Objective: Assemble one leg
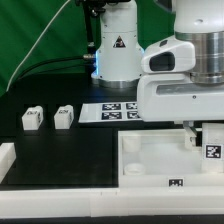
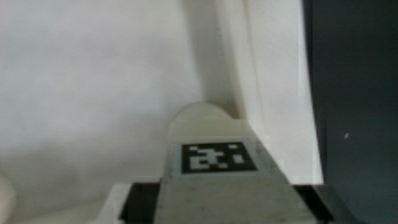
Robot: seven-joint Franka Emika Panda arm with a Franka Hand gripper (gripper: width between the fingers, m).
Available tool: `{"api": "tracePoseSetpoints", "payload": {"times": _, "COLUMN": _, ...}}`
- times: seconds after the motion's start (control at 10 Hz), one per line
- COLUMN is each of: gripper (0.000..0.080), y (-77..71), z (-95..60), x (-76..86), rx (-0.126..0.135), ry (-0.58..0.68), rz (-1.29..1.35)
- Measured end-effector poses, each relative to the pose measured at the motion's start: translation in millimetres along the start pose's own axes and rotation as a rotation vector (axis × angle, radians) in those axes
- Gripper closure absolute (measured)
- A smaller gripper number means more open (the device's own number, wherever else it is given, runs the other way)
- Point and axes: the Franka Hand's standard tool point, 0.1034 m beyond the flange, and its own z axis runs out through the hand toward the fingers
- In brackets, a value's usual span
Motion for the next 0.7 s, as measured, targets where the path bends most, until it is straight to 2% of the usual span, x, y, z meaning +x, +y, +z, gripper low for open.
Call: {"api": "tracePoseSetpoints", "payload": {"times": 0.7, "gripper": 0.0509, "y": -1.5, "z": 0.2, "x": 0.2, "rx": 0.024, "ry": -0.018, "rz": 0.749}}
